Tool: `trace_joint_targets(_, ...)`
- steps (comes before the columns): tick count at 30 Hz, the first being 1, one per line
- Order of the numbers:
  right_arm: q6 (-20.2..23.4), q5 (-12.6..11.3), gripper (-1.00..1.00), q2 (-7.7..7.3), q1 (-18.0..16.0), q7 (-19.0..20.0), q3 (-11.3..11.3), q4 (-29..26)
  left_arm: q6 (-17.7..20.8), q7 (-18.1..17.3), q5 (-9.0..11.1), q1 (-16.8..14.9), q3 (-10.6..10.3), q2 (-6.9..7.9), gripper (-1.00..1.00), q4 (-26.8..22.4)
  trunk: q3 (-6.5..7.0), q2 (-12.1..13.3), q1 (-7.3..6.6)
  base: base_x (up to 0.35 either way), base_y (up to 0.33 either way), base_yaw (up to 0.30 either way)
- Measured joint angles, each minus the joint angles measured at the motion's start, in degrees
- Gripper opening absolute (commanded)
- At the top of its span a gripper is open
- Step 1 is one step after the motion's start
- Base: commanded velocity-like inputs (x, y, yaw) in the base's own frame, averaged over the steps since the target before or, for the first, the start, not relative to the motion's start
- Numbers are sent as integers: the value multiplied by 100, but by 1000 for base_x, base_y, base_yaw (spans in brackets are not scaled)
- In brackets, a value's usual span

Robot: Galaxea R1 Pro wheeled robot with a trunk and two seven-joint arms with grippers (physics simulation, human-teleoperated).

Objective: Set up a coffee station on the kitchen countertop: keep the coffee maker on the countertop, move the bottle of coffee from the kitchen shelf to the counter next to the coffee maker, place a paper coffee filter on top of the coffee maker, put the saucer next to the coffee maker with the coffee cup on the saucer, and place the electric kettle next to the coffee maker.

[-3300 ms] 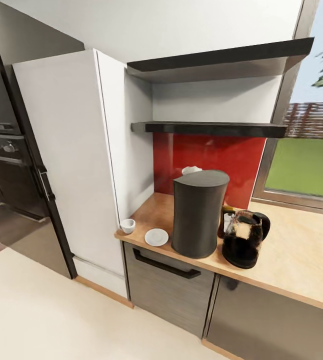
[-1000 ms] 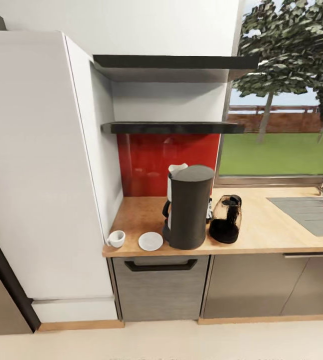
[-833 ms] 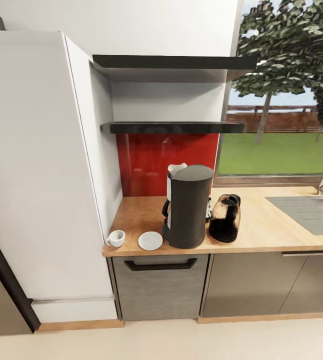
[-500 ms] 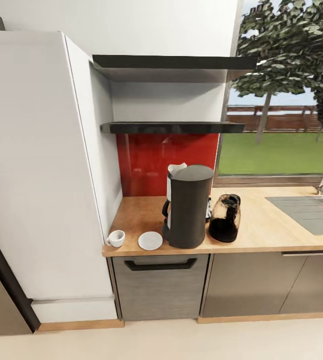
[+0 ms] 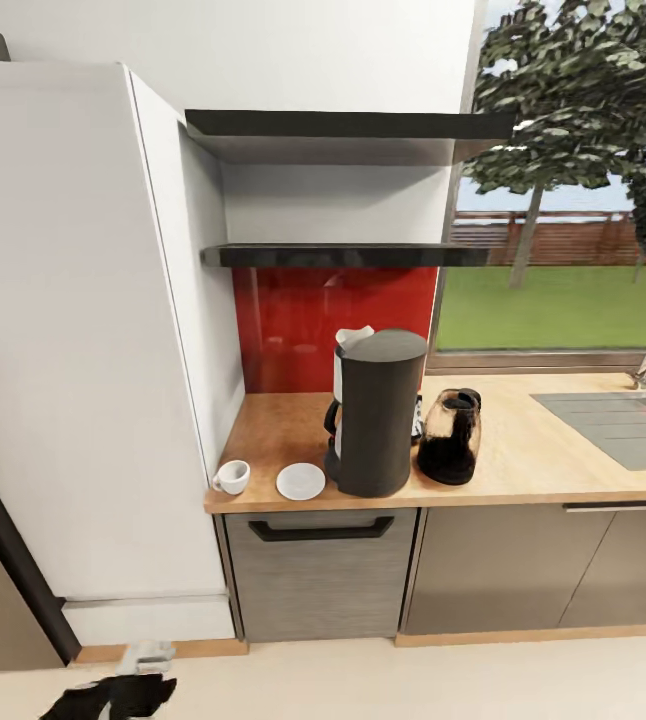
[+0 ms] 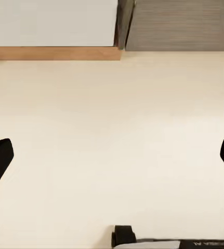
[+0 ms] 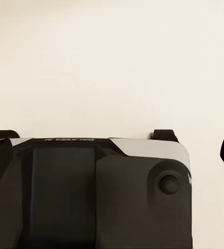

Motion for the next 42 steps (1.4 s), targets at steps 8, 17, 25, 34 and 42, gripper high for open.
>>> trace_joint_targets(8, -27, 1, 100, 3, 1, -1, 1, 30, 1788, -1418, -15, -1127, -727, 60, 100, -279, 0, 0, 0, 0, 0, 0)
trace_joint_targets(17, -28, -8, 100, 3, 1, 0, -3, 30, 3951, -2969, 11, -1523, -1680, -84, 100, -2200, -1, 0, -1, 0, 0, 0)
trace_joint_targets(25, -21, -25, 100, -5, 1, -6, -24, 15, 5175, -4232, 30, -1637, -3131, -133, 100, -3807, -1, -1, -1, 0, 0, 5)
trace_joint_targets(34, -20, -26, 100, -6, 2, -7, -35, -8, 5228, -4419, 26, -2392, -3301, -425, 100, -3570, -22, 1, 0, 0, 0, 176)
trace_joint_targets(42, -20, -25, 100, -11, 3, -8, -38, -19, 5226, -4428, 44, -3391, -3301, -618, 100, -2316, -56, 4, -1, 0, 0, 201)
